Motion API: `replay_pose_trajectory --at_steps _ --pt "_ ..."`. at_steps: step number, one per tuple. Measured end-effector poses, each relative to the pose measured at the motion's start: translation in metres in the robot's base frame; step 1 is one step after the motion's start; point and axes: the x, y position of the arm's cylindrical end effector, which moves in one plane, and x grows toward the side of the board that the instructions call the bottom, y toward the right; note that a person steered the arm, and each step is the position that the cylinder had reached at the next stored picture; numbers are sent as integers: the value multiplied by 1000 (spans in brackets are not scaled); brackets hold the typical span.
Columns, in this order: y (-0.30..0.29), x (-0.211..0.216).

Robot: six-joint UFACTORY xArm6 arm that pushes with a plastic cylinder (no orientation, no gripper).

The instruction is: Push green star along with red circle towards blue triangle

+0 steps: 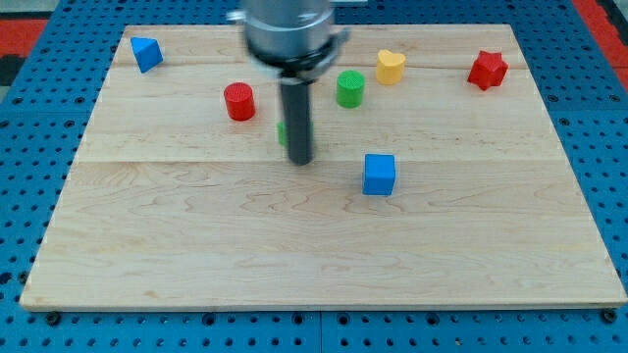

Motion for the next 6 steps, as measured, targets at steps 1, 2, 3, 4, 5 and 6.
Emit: replay_pose_trajectory --at_steps 1,2,3,4,5,6 --pt "16 -73" --pt "11 -89" --pt "66 -36" --pt "57 -43" --pt "-17 -63" --pt "-40 -60"
